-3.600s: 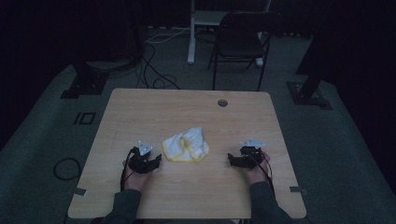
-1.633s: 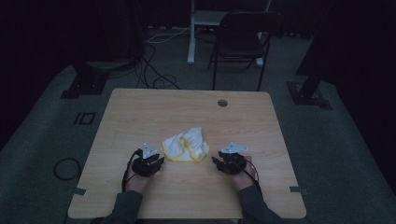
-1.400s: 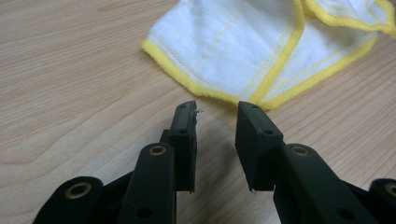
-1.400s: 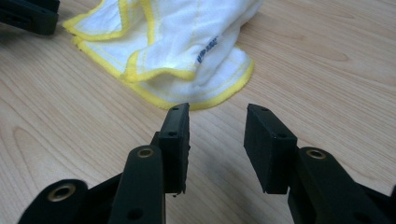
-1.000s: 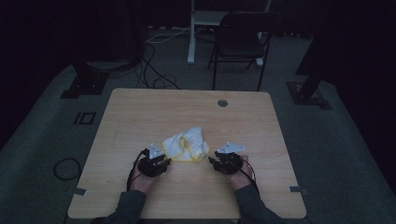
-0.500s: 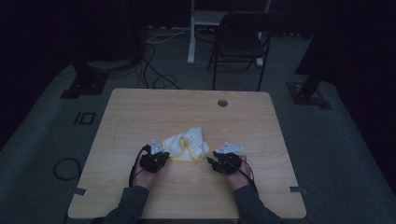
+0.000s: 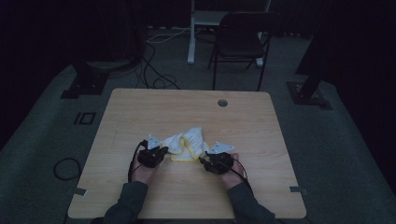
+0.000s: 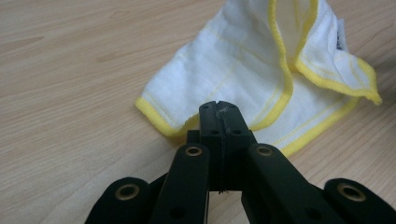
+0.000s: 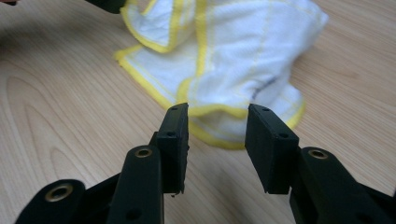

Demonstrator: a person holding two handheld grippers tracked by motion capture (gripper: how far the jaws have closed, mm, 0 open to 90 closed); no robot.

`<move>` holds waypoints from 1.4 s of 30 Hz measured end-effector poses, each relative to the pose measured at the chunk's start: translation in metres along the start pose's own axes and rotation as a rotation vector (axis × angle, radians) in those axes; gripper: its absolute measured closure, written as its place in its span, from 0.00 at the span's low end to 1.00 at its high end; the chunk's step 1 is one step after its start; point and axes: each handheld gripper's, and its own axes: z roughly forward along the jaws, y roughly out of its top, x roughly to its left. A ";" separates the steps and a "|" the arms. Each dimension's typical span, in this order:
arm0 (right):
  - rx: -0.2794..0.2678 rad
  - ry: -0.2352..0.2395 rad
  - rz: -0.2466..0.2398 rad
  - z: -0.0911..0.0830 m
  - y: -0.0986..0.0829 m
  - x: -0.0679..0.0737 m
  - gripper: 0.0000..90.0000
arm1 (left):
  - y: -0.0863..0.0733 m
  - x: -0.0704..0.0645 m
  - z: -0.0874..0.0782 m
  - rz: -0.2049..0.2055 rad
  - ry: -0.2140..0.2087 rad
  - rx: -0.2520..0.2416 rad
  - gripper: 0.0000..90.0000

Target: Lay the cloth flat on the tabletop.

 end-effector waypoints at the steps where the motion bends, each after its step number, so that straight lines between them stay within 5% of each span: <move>1: -0.002 0.007 -0.010 0.002 0.002 0.002 0.66 | 0.001 0.001 0.000 0.000 0.001 -0.004 1.00; 24: -0.005 0.018 -0.062 0.016 0.007 0.015 0.64 | 0.019 0.008 -0.003 -0.002 0.014 -0.037 1.00; 42: 0.031 -0.028 -0.106 0.028 0.013 0.016 0.61 | 0.041 0.022 -0.009 -0.021 0.037 -0.087 1.00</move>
